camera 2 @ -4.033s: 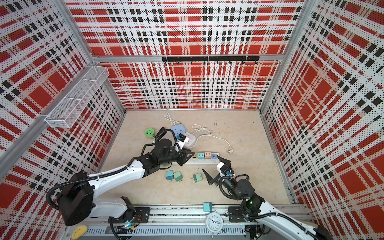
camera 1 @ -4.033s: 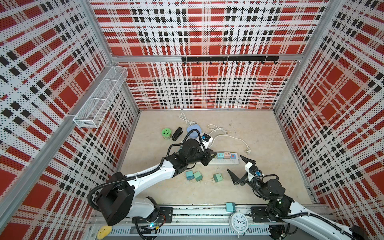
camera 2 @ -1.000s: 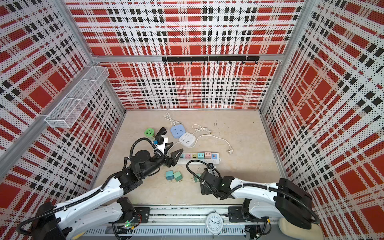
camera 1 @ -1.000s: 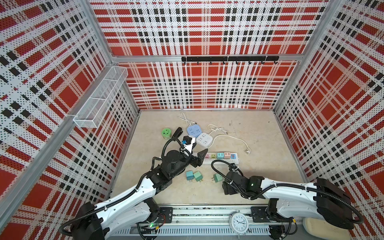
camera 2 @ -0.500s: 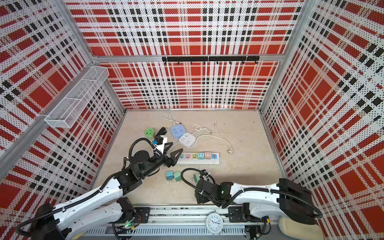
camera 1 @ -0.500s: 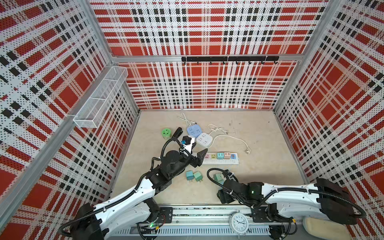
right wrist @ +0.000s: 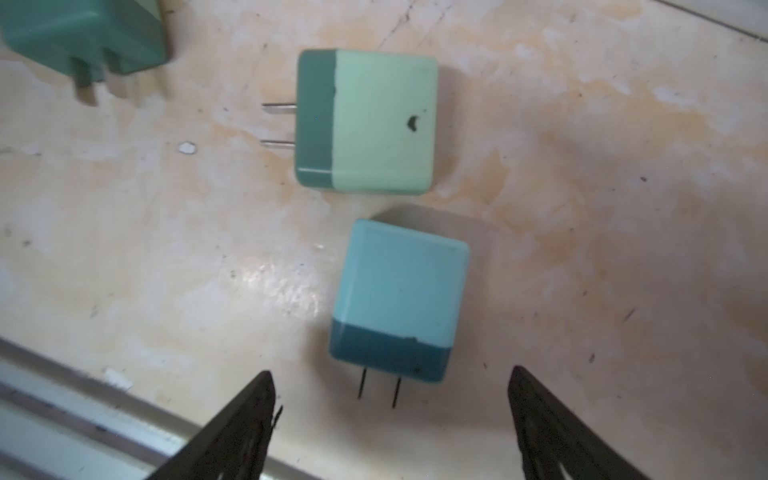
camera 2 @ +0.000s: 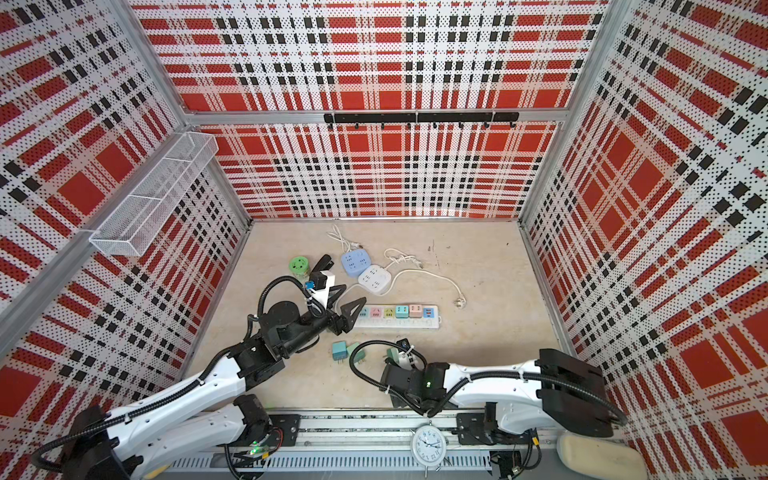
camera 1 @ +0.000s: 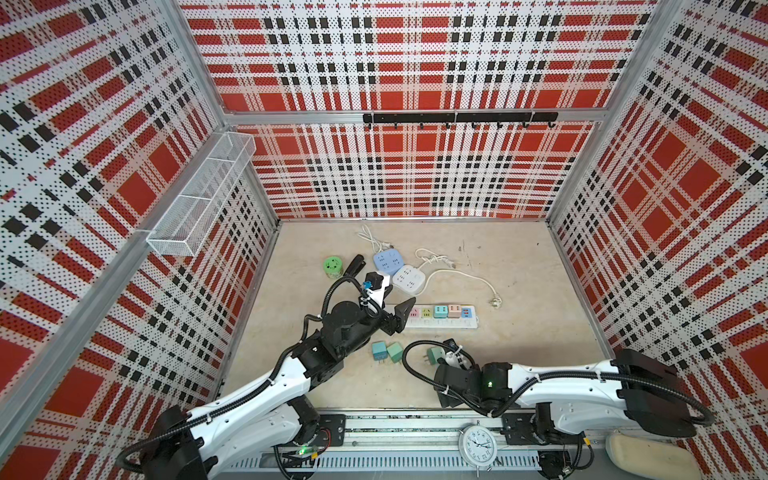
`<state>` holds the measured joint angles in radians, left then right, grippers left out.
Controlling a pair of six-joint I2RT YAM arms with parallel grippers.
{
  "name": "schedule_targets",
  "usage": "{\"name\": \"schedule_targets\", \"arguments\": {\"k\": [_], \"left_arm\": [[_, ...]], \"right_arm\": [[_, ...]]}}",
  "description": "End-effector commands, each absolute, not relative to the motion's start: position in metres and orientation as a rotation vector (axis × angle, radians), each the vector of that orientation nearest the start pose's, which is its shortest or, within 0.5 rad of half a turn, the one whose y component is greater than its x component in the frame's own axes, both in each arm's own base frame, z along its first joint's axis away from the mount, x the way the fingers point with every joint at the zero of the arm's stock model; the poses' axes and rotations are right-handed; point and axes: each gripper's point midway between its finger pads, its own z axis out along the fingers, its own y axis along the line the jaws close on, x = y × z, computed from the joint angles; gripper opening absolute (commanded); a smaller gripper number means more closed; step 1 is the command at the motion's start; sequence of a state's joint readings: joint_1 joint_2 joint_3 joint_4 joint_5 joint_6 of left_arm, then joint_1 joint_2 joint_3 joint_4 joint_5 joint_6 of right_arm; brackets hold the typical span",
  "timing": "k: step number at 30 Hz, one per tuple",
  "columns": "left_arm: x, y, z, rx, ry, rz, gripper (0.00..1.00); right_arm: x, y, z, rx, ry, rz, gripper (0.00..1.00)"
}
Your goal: Insert the plug
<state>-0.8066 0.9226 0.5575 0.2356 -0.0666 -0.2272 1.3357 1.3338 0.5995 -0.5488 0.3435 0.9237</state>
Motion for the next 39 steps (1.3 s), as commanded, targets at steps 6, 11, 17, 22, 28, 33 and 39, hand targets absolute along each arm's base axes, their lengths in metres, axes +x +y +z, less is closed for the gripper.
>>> {"name": "schedule_targets", "arguments": {"k": [6, 11, 17, 22, 28, 33, 39], "left_arm": [[0.255, -0.244, 0.259, 0.438, 1.691, -0.683, 0.78], [0.255, -0.246, 0.260, 0.441, 1.690, -0.686, 0.78], [0.255, -0.246, 0.259, 0.441, 1.691, -0.688, 0.78], [0.255, -0.244, 0.258, 0.434, 1.694, -0.682, 0.78], [0.255, -0.241, 0.261, 0.422, 1.686, -0.675, 0.78], [0.248, -0.241, 0.270, 0.425, 1.658, -0.702, 0.77], [0.239, -0.241, 0.278, 0.432, 1.627, -0.707, 0.75]], "right_arm": [[0.134, 0.247, 0.006, -0.491, 2.646, 0.151, 0.62], [0.135, 0.246, 0.005, -0.492, 2.650, 0.139, 0.43], [0.133, 0.242, 0.007, -0.470, 2.640, 0.175, 0.32], [0.147, 0.236, 0.031, -0.434, 2.514, 0.205, 0.25], [0.177, 0.234, 0.081, -0.435, 2.279, 0.268, 0.15], [0.211, 0.219, 0.135, -0.392, 2.059, 0.177, 0.07], [0.235, 0.223, 0.229, -0.447, 1.671, 0.261, 0.02]]}}
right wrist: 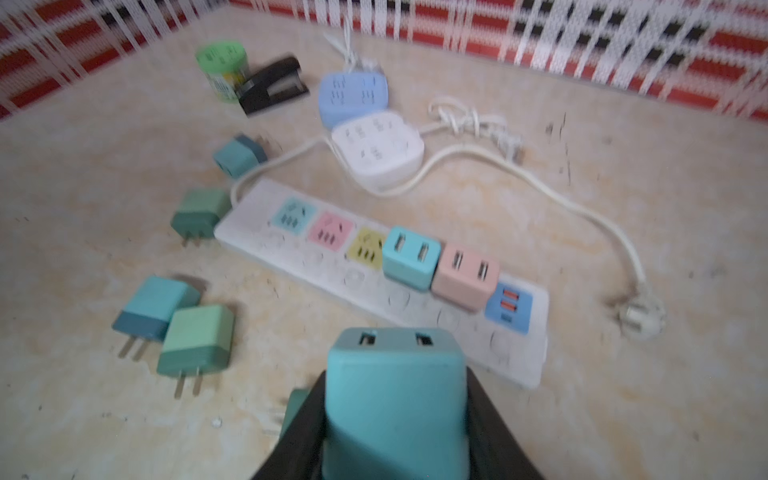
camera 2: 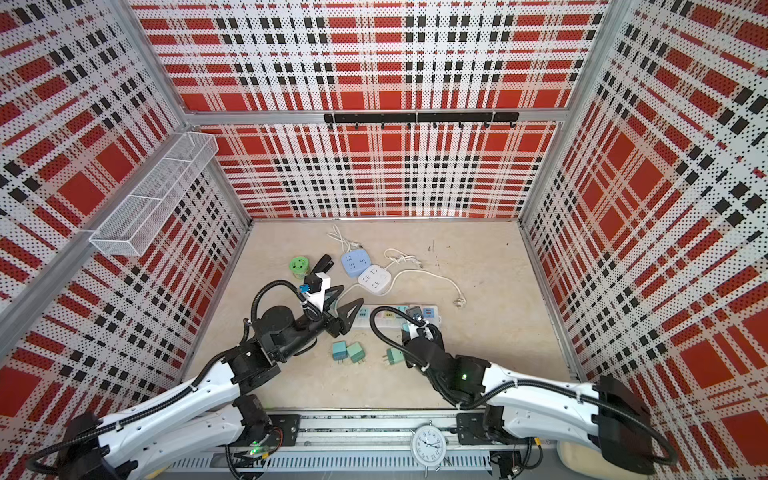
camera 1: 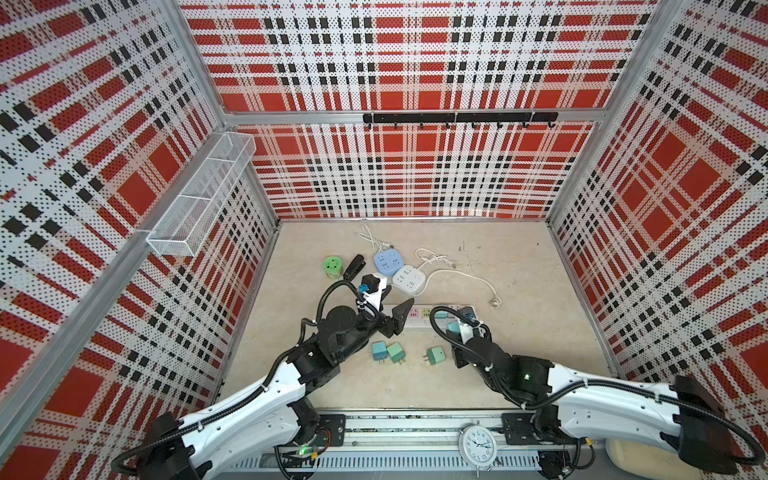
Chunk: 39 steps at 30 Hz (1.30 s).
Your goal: Insert the plug
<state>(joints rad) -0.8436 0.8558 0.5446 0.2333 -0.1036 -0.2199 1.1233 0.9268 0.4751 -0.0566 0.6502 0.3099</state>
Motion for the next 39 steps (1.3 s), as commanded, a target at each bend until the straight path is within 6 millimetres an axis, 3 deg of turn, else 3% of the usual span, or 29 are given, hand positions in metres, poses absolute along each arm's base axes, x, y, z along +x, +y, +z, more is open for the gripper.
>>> {"name": "schedule_targets", "arguments": {"k": [1, 3, 5, 11, 16, 22, 39], "left_arm": [[0.238, -0.241, 0.278, 0.435, 1.624, -0.704, 0.75], [0.238, -0.241, 0.277, 0.441, 1.625, -0.695, 0.75], [0.238, -0.243, 0.276, 0.450, 1.627, -0.693, 0.75], [0.227, -0.269, 0.276, 0.582, 1.616, -0.756, 0.73], [0.207, -0.303, 0.272, 0.759, 1.595, -0.832, 0.71], [0.188, -0.333, 0.270, 0.900, 1.585, -0.961, 0.70], [0.184, -0.370, 0.242, 0.996, 1.745, -1.027, 0.66]], "right_arm": [[0.236, 0.224, 0.240, -0.466, 1.616, 0.280, 0.02], [0.239, 0.221, 0.257, -0.484, 1.526, 0.289, 0.00], [0.239, 0.215, 0.260, -0.509, 1.463, 0.254, 0.00], [0.215, 0.209, 0.235, -0.682, 1.278, 0.188, 0.00], [0.196, 0.210, 0.232, -0.726, 1.200, 0.271, 0.00], [0.186, 0.214, 0.231, -0.779, 1.162, 0.299, 0.00], [0.175, 0.224, 0.234, -0.833, 1.128, 0.371, 0.00]]}}
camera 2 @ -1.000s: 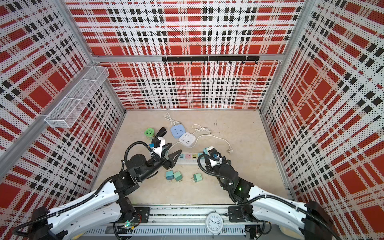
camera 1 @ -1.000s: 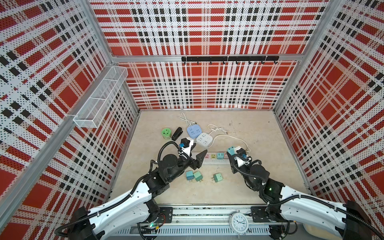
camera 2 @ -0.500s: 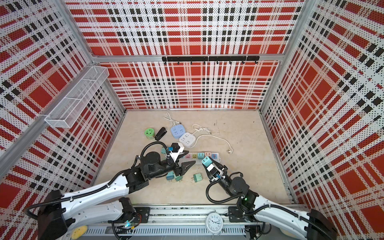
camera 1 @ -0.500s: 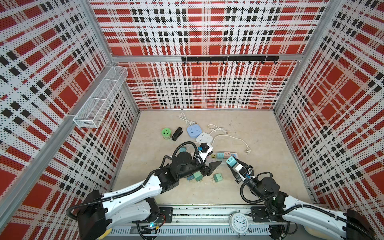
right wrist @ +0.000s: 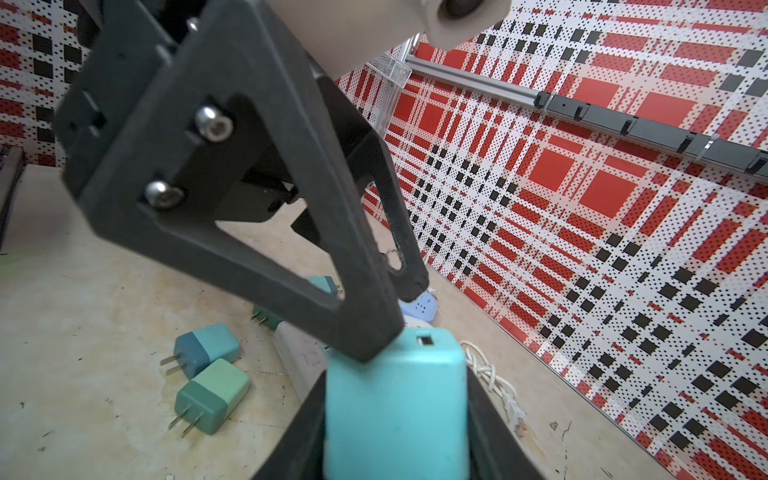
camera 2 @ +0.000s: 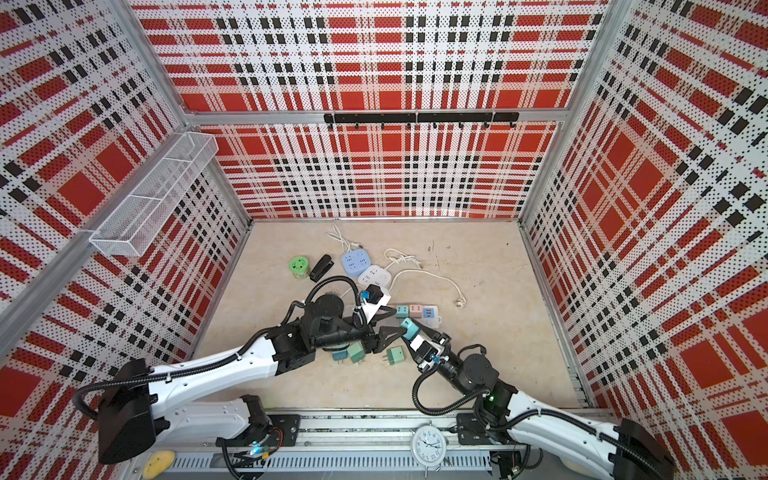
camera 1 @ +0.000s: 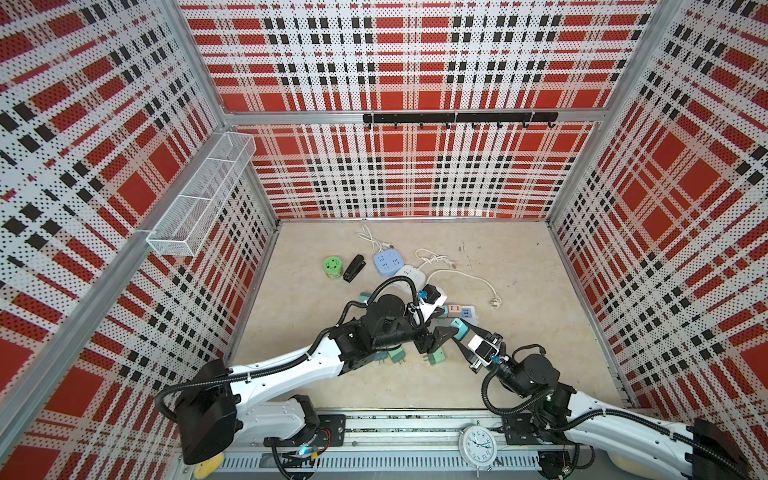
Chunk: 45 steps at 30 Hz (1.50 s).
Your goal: Insert the plug
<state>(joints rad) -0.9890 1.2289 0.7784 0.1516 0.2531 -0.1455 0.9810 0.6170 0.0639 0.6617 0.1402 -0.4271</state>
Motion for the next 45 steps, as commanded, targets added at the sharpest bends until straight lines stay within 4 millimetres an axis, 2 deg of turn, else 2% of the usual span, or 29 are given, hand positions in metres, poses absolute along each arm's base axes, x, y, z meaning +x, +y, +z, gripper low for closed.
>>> {"name": "schedule_targets", "arguments": {"k": [1, 8, 15, 20, 24, 25, 26, 29, 32, 35, 39, 43, 45], "left_arm": [[0.183, -0.372, 0.241, 1.004, 1.750, -1.030, 0.65], [0.179, -0.383, 0.231, 1.052, 1.788, -1.014, 0.61], [0.173, -0.392, 0.225, 1.094, 1.801, -1.013, 0.48], [0.172, -0.395, 0.221, 1.110, 1.813, -1.022, 0.35], [0.169, -0.399, 0.220, 1.130, 1.813, -1.046, 0.11], [0.169, -0.399, 0.220, 1.139, 1.810, -1.060, 0.05], [0.170, -0.398, 0.221, 1.138, 1.810, -1.069, 0.00], [0.190, -0.383, 0.217, 1.063, 1.841, -1.044, 0.00], [0.217, -0.360, 0.215, 0.944, 1.877, -0.973, 0.00], [0.240, -0.334, 0.216, 0.825, 1.881, -0.864, 0.00], [0.258, -0.300, 0.221, 0.707, 1.839, -0.741, 0.00], [0.269, -0.272, 0.223, 0.655, 1.781, -0.567, 0.00], [0.276, -0.258, 0.219, 0.648, 1.769, -0.449, 0.00]], "right_arm": [[0.175, 0.224, 0.234, -0.834, 1.127, 0.371, 0.00], [0.174, 0.222, 0.236, -0.826, 1.125, 0.374, 0.00], [0.173, 0.220, 0.236, -0.822, 1.123, 0.371, 0.00], [0.173, 0.221, 0.235, -0.827, 1.123, 0.374, 0.00], [0.173, 0.220, 0.234, -0.823, 1.125, 0.375, 0.05], [0.173, 0.220, 0.234, -0.819, 1.125, 0.373, 0.09], [0.174, 0.219, 0.233, -0.814, 1.127, 0.368, 0.22], [0.179, 0.214, 0.233, -0.780, 1.153, 0.349, 0.69], [0.187, 0.206, 0.232, -0.729, 1.183, 0.312, 1.00], [0.195, 0.196, 0.232, -0.668, 1.214, 0.273, 1.00], [0.205, 0.177, 0.230, -0.550, 1.245, 0.207, 1.00], [0.222, 0.133, 0.231, -0.302, 1.290, 0.103, 1.00], [0.232, 0.111, 0.224, -0.193, 1.329, 0.077, 1.00]]}}
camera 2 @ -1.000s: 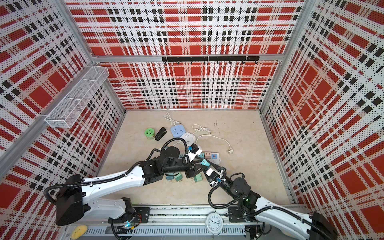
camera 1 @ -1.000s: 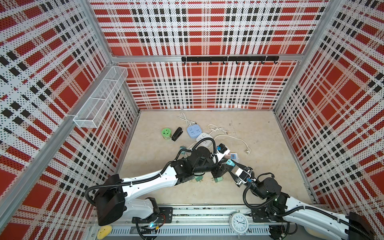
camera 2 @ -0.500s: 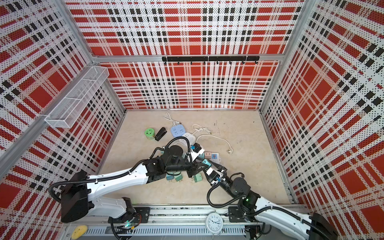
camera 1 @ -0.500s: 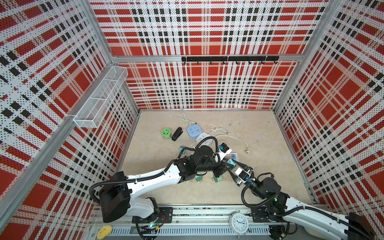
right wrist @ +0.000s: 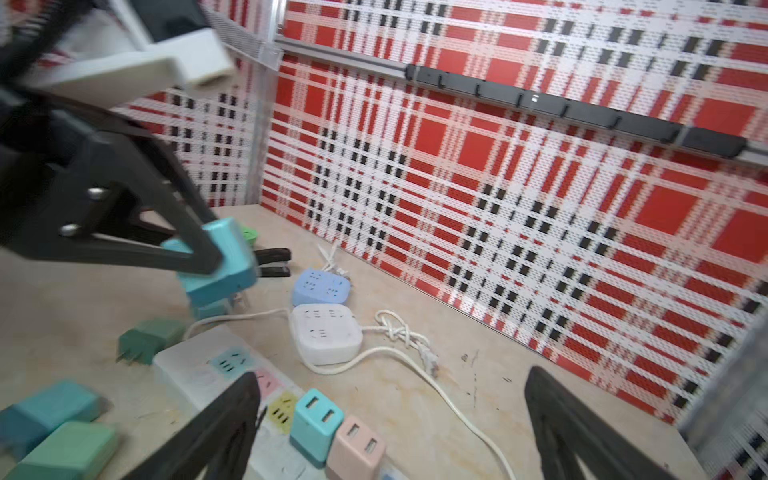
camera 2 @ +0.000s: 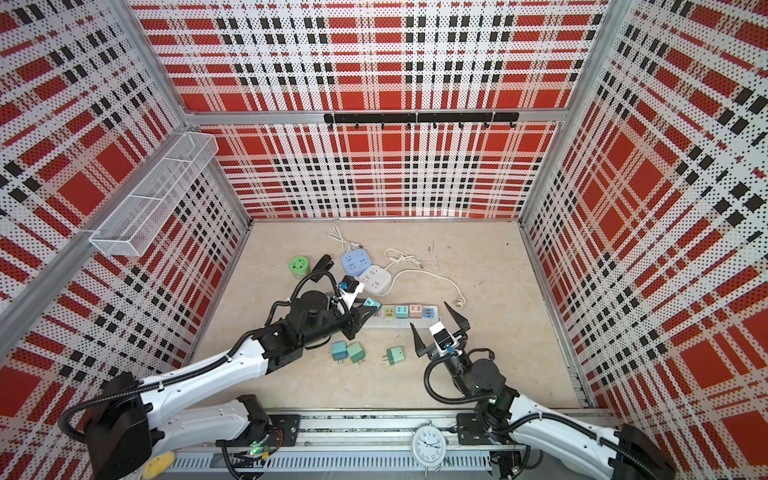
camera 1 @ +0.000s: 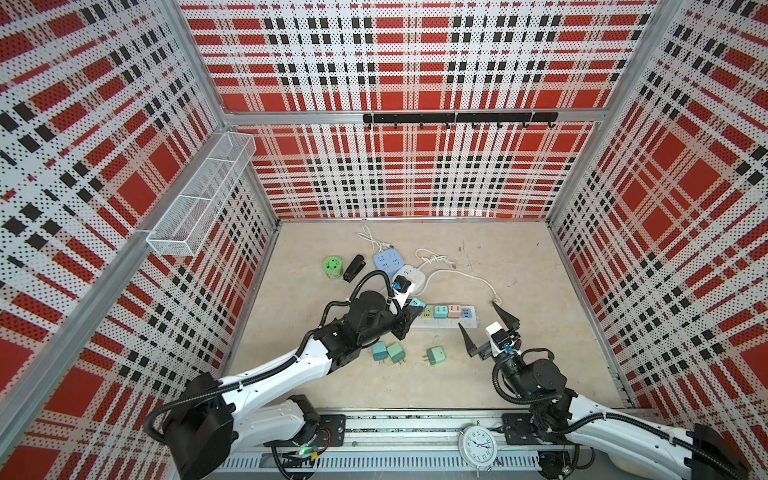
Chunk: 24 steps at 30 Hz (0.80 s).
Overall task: Insert the plug
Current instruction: 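Open the right gripper and withdraw it while the left gripper holds the adapter, then move the teal adapter with the left gripper above the power strip socket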
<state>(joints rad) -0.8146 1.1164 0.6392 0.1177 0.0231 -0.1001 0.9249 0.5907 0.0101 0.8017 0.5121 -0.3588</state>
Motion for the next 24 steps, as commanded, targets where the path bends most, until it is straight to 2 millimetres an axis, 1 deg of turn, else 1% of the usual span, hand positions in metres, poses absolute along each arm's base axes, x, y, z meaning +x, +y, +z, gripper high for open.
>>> {"name": "schedule_targets", "arguments": {"k": [1, 3, 5, 8, 10, 13, 17, 19, 22, 24], "left_arm": [[0.278, -0.254, 0.215, 0.667, 1.763, -0.405, 0.00], [0.277, -0.252, 0.203, 0.793, 1.723, -0.296, 0.00], [0.279, -0.246, 0.193, 0.848, 1.712, -0.201, 0.00], [0.275, -0.247, 0.174, 0.984, 1.688, -0.150, 0.00], [0.274, -0.247, 0.163, 1.042, 1.685, -0.114, 0.00], [0.278, -0.244, 0.154, 1.107, 1.702, -0.047, 0.00], [0.281, -0.244, 0.147, 1.222, 1.703, 0.023, 0.00], [0.279, -0.251, 0.142, 1.313, 1.711, 0.012, 0.00], [0.285, -0.258, 0.130, 1.392, 1.758, 0.001, 0.00], [0.284, -0.265, 0.120, 1.474, 1.799, -0.078, 0.00]], "right_arm": [[0.237, 0.103, 0.218, -0.153, 1.357, 0.072, 1.00], [0.247, 0.089, 0.206, -0.087, 1.417, 0.098, 1.00], [0.254, 0.084, 0.200, -0.073, 1.447, 0.160, 1.00], [0.259, 0.070, 0.193, 0.004, 1.484, 0.192, 1.00], [0.259, 0.065, 0.191, 0.030, 1.479, 0.200, 1.00], [0.259, 0.065, 0.189, 0.035, 1.492, 0.199, 1.00], [0.261, 0.066, 0.187, 0.034, 1.502, 0.203, 1.00], [0.263, 0.068, 0.186, 0.028, 1.512, 0.202, 1.00], [0.266, 0.071, 0.185, 0.013, 1.524, 0.203, 1.00], [0.267, 0.073, 0.184, 0.008, 1.532, 0.204, 1.00]]}}
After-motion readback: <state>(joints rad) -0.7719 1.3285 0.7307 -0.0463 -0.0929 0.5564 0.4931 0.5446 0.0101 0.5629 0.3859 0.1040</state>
